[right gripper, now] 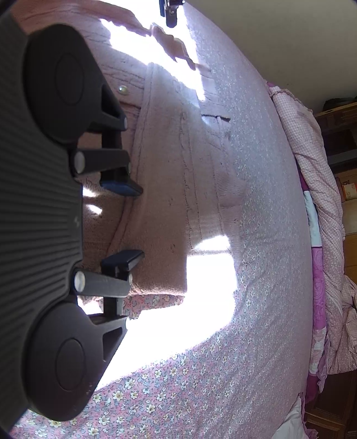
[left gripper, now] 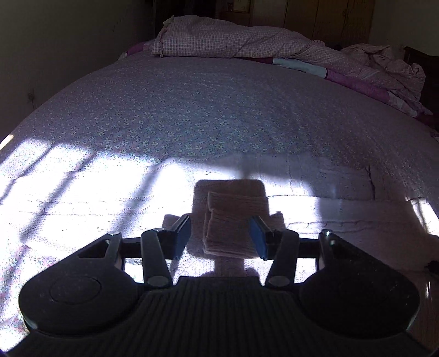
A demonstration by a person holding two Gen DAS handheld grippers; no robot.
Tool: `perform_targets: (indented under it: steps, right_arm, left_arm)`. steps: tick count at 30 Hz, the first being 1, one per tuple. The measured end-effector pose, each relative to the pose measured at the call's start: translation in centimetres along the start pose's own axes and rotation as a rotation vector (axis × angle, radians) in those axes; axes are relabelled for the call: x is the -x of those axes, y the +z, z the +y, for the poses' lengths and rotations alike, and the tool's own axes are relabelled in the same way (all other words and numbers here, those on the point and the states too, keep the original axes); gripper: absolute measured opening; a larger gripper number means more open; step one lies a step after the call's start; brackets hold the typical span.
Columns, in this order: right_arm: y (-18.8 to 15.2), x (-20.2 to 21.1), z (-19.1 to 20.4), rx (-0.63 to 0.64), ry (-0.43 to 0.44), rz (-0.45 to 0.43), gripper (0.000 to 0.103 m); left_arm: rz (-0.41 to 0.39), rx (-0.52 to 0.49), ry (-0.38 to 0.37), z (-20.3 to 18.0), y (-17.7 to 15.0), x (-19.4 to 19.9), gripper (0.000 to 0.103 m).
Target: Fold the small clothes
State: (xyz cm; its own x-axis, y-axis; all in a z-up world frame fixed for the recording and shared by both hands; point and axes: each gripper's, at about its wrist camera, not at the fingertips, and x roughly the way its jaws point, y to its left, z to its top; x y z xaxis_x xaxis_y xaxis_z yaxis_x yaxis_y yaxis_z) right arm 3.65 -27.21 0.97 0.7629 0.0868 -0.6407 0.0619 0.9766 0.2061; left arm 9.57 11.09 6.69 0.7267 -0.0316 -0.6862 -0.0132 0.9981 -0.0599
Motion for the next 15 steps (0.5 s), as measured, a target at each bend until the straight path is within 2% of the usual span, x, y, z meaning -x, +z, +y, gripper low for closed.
perform_targets:
  steps: [3,8,10,15]
  right_arm:
    - [0.6,0.3,-0.5,-0.003,0.005,-0.022,0.046]
    - [0.6,-0.6,-1.5,-0.016,0.042,0.026,0.046]
    - [0.0,-1.3,-1.7,-0.004,0.034,0.052,0.045]
    - [-0.7,-1.6,-1.6,0.021,0.029,0.031,0.045]
  left_arm:
    - [0.004,-0.034,-0.017,-1.1,-0.2,-0.4,0.054]
    - [0.091,-0.033,-0.051,-1.9,-1.4,-3.0,0.054]
    - [0.080,-0.060,-0.038,-2.2,-2.0,-3.4,0.055]
    - [0.071,-0.084,-0.028,-2.4,-2.4,-3.4,0.055]
